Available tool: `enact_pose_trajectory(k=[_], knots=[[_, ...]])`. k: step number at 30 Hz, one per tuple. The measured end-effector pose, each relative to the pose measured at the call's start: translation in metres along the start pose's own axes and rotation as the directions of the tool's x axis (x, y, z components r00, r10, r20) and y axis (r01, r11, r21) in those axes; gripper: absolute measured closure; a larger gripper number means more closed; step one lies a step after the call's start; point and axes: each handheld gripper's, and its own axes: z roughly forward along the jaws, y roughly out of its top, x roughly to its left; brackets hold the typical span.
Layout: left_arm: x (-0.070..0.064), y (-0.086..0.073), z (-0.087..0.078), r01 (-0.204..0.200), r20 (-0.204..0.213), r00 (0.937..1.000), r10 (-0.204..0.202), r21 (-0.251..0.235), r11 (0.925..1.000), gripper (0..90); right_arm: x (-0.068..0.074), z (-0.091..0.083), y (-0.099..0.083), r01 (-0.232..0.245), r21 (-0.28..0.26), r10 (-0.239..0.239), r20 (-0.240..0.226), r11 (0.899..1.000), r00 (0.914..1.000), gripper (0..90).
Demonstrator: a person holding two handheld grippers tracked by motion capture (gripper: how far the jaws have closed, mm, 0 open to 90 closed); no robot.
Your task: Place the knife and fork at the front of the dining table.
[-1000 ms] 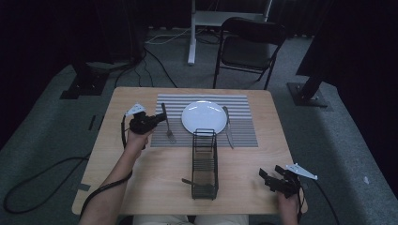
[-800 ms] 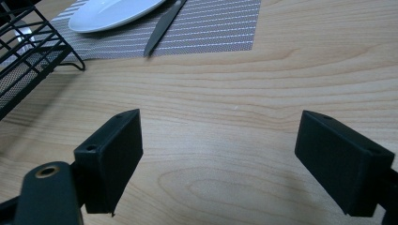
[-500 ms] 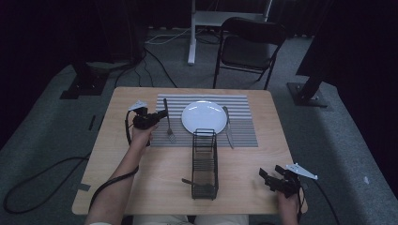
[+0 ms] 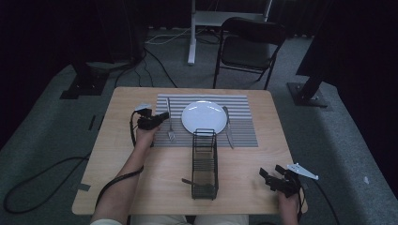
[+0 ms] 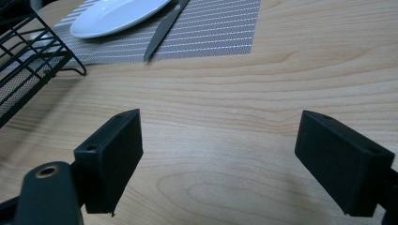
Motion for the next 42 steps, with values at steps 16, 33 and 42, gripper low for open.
enact_pose_trajectory(k=[16, 33, 42], knots=[[-0.008, -0.019, -0.007, -0.015, -0.077, 0.9967, 0.024, 0.112, 0.9936, 89.6, 0.0, 0.0, 0.0, -0.004, -0.003, 0.004, -0.001, 1.0, 1.0, 14.9], [-0.046, -0.046, -0.001, -0.089, -0.211, 0.9688, 0.13, 0.193, 0.9773, 46.7, 0.0, -0.001, 0.0, -0.004, -0.004, 0.004, 0.003, 1.0, 1.0, 14.8], [-0.041, -0.048, -0.005, -0.063, -0.198, 0.9748, 0.102, 0.196, 0.9786, 53.9, 0.0, -0.001, -0.001, -0.003, -0.008, 0.003, -0.006, 1.0, 1.0, 14.9]])
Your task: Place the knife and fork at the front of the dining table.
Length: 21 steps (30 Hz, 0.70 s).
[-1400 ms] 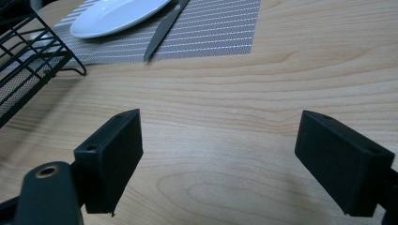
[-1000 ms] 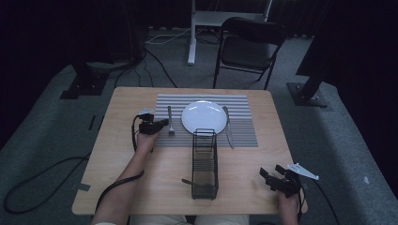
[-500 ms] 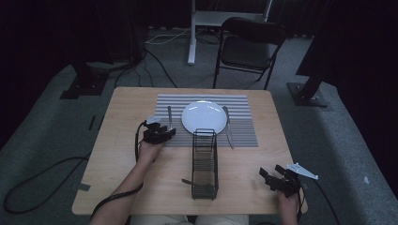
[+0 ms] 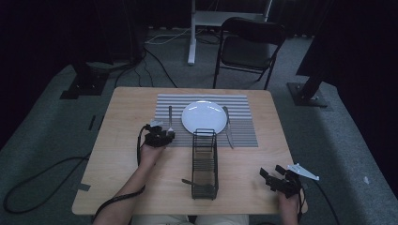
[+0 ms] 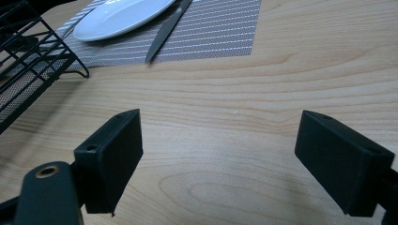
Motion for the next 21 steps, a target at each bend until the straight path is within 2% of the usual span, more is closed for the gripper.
enact_pose_trajectory(k=[3, 5, 7, 9, 10, 12, 13, 16, 19, 21], knots=[[-0.001, 0.0, -0.001, -0.003, -0.013, 0.9999, 0.003, 0.01, 1.0, 56.5, 0.0, 0.0, 0.0, 0.001, 0.0, -0.001, 0.0, 1.0, 1.0, 14.8], [-0.001, -0.002, -0.005, 0.021, -0.001, 0.9998, -0.021, 0.0, 0.9998, 55.7, 0.0, 0.0, 0.0, 0.002, -0.003, -0.002, -0.001, 1.0, 1.0, 14.9], [-0.001, -0.004, -0.01, 0.038, 0.013, 0.9992, -0.038, 0.0, 0.9993, 47.5, 0.0, 0.0, 0.0, 0.002, -0.003, -0.002, -0.002, 1.0, 1.0, 14.9], [-0.001, -0.006, -0.016, 0.044, 0.025, 0.9987, -0.044, -0.009, 0.999, 42.9, 0.0, 0.0, 0.0, 0.002, -0.002, -0.002, -0.003, 1.0, 1.0, 14.9], [-0.002, -0.007, -0.02, 0.048, 0.021, 0.9987, -0.048, -0.011, 0.9988, 39.0, 0.0, 0.0, 0.0, 0.001, -0.003, -0.001, -0.004, 1.0, 1.0, 14.8], [-0.002, -0.012, -0.029, 0.052, 0.051, 0.9974, -0.05, -0.023, 0.9984, 38.9, 0.0, 0.0, 0.0, 0.001, -0.005, -0.001, -0.004, 1.0, 1.0, 14.9], [-0.002, -0.012, -0.029, 0.052, 0.051, 0.9974, -0.05, -0.023, 0.9984, 37.8, 0.0, 0.0, 0.0, 0.001, -0.005, -0.001, -0.004, 1.0, 1.0, 14.9], [-0.006, -0.024, -0.045, 0.012, 0.083, 0.9965, -0.01, -0.025, 0.9996, 35.8, 0.0, 0.0, 0.0, 0.005, -0.004, -0.005, 0.0, 1.0, 1.0, 14.9], [-0.009, -0.033, -0.057, 0.006, 0.131, 0.9913, -0.002, -0.036, 0.9993, 34.0, 0.001, 0.0, 0.0, 0.01, -0.007, -0.01, 0.006, 1.0, 0.9999, 14.8], [-0.012, -0.037, -0.063, -0.003, 0.142, 0.9898, 0.009, -0.043, 0.9991, 33.9, 0.001, 0.0, 0.0, 0.013, -0.006, -0.013, 0.007, 1.0, 0.9999, 14.8]])
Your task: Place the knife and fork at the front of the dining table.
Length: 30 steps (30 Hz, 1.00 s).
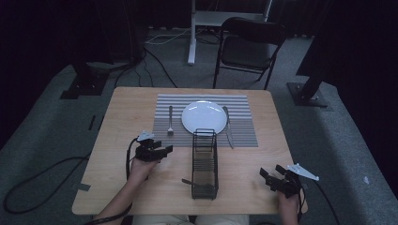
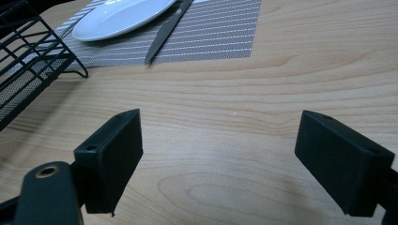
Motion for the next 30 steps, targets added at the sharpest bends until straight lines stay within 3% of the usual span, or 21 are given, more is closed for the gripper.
enact_pose_trajectory(k=[7, 12, 19, 20, 25, 26, 30], knots=[[-0.017, -0.012, -0.029, -0.041, 0.072, 0.9964, 0.044, -0.04, 0.9983, 32.2, 0.0, 0.0, 0.0, -0.001, 0.003, 0.001, -0.002, 1.0, 1.0, 14.8], [-0.032, -0.016, -0.047, -0.069, 0.1, 0.9921, 0.076, -0.073, 0.9949, 32.2, 0.0, 0.0, 0.0, -0.005, 0.005, 0.005, -0.006, 1.0, 1.0, 14.8], [-0.05, -0.021, -0.068, -0.131, 0.116, 0.9828, 0.144, -0.111, 0.9851, 32.2, 0.0, 0.0, 0.0, -0.005, 0.003, 0.005, -0.008, 1.0, 1.0, 14.8], [-0.055, -0.024, -0.076, -0.15, 0.127, 0.978, 0.166, -0.122, 0.981, 32.2, -0.001, 0.0, 0.0, -0.005, 0.004, 0.005, -0.008, 1.0, 1.0, 14.8], [-0.061, -0.029, -0.091, -0.152, 0.148, 0.9742, 0.17, -0.129, 0.9799, 28.6, 0.0, 0.001, 0.0, -0.005, 0.007, 0.005, -0.009, 1.0, 0.9999, 14.8], [-0.062, -0.03, -0.094, -0.155, 0.133, 0.9759, 0.173, -0.132, 0.979, 26.6, 0.0, 0.0, 0.0, -0.005, 0.007, 0.005, -0.009, 1.0, 0.9999, 14.8], [-0.068, -0.033, -0.11, -0.2, 0.118, 0.9693, 0.216, -0.133, 0.9707, 18.9, 0.0, 0.001, 0.0, -0.006, 0.01, 0.006, -0.009, 1.0, 0.9999, 14.8]])
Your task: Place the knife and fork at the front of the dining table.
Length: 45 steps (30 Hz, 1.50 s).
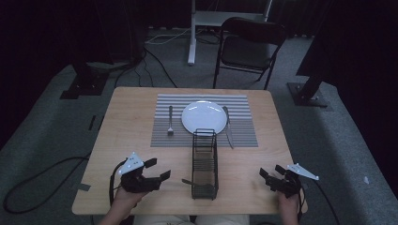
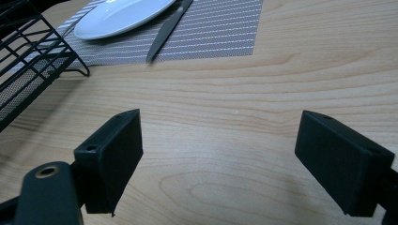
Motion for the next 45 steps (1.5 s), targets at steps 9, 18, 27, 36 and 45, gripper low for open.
enact_pose_trajectory(k=[9, 18, 27, 36, 45], knots=[[-0.023, -0.01, -0.017, 0.014, 0.103, 0.9946, -0.013, -0.014, 0.9998, 18.9, 0.0, 0.0, 0.0, 0.001, 0.002, -0.001, 0.004, 1.0, 1.0, 14.8], [-0.043, -0.002, -0.008, 0.014, 0.17, 0.9854, -0.01, -0.021, 0.9997, 19.1, 0.0, 0.0, 0.0, -0.001, 0.001, 0.001, 0.001, 1.0, 1.0, 14.8], [-0.064, 0.007, 0.003, -0.034, 0.215, 0.9761, 0.035, -0.007, 0.9994, 25.5, 0.0, 0.0, 0.0, 0.001, 0.002, -0.001, 0.0, 1.0, 1.0, 14.8], [-0.064, 0.008, 0.015, -0.029, 0.218, 0.9755, 0.028, 0.002, 0.9996, 55.7, 0.0, 0.0, 0.0, -0.002, -0.001, 0.002, -0.002, 1.0, 1.0, 14.8], [-0.069, 0.007, 0.028, -0.027, 0.199, 0.9797, 0.023, 0.015, 0.9995, 74.8, 0.0, 0.0, 0.0, -0.001, -0.002, 0.001, -0.003, 1.0, 1.0, 14.9]])
